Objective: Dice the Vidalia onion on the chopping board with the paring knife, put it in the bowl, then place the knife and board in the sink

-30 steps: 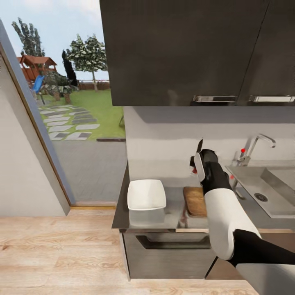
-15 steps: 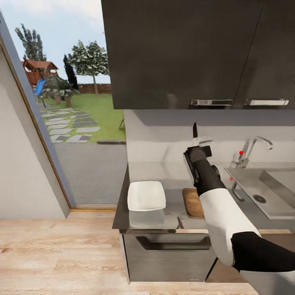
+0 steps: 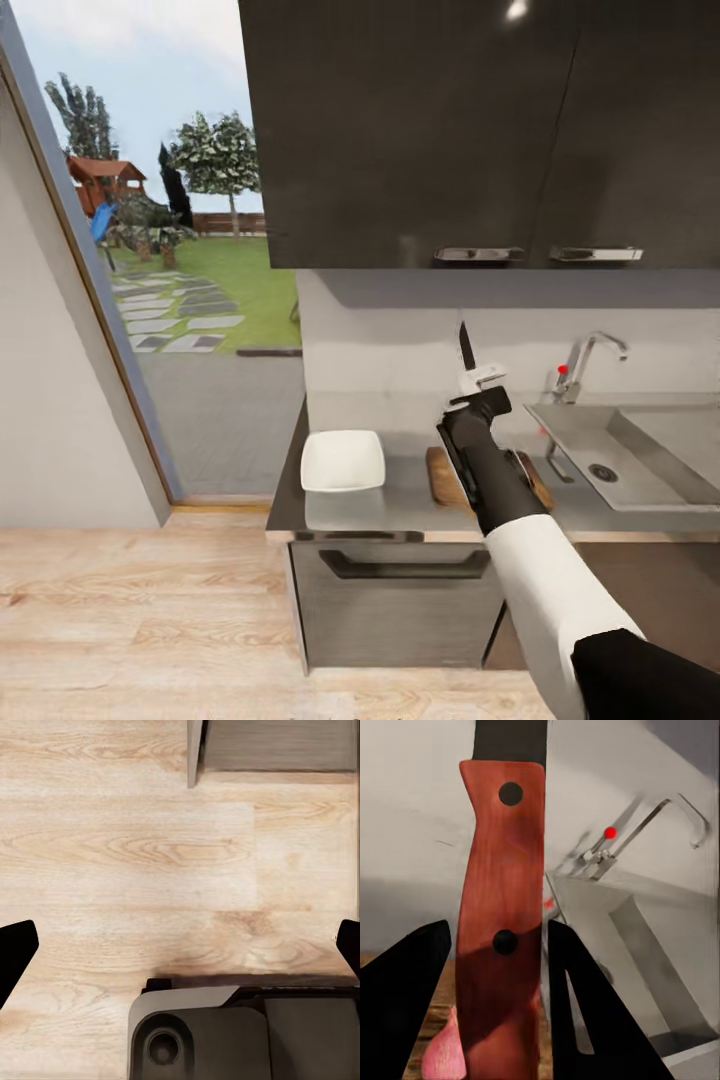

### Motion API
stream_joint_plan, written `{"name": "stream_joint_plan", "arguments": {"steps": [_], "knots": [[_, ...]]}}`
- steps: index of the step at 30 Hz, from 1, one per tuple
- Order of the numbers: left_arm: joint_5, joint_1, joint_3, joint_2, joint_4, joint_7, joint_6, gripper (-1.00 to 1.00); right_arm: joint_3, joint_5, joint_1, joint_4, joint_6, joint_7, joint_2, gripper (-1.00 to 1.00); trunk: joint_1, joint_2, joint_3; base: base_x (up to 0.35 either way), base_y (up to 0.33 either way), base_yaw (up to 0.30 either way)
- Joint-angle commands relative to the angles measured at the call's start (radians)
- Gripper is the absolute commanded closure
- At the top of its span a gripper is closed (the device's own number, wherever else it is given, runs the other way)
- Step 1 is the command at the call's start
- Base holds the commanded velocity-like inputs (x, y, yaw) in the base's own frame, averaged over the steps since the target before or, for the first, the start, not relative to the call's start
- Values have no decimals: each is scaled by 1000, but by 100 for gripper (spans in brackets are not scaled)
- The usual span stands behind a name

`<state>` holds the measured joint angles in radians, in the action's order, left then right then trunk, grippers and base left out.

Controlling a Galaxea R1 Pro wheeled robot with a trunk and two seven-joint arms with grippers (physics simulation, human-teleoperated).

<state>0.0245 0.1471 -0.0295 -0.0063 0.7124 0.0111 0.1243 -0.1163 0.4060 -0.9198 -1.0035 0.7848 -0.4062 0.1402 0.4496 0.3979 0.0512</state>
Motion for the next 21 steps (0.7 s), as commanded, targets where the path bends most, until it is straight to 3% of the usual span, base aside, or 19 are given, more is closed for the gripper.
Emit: {"name": "stream_joint_plan", "arguments": {"steps": [1,8,14,16,17,19,21], "knots": [[2,0,-1,0,1,1,1,-100,-3,1,12,-17,-4,-3,-4,100,0,2,0,-179,-136,0],[3,0,-1,0,1,1,1,-100,-6,3,142,-220,-36,-3,-48,100,0,2,-11,-161,-137,0],[3,0,-1,0,-24,1,1,-100,-11,11,221,-303,-36,-3,-79,100,0,2,-20,-79,-101,0],[2,0,-1,0,-48,1,1,-100,-28,38,246,-311,-37,-3,-83,100,0,2,-23,-14,-30,0],[2,-1,-1,-1,-66,1,1,-100,-50,100,289,-321,-39,-3,-85,100,0,2,-25,-3,-6,0],[2,-1,-1,-1,-68,1,1,-100,-61,141,334,-343,-39,-3,-86,100,0,2,-28,-1,-3,0],[2,-1,-1,0,-66,1,1,-100,-79,153,361,-359,-38,-3,-86,100,0,2,-31,0,-1,0]]}}
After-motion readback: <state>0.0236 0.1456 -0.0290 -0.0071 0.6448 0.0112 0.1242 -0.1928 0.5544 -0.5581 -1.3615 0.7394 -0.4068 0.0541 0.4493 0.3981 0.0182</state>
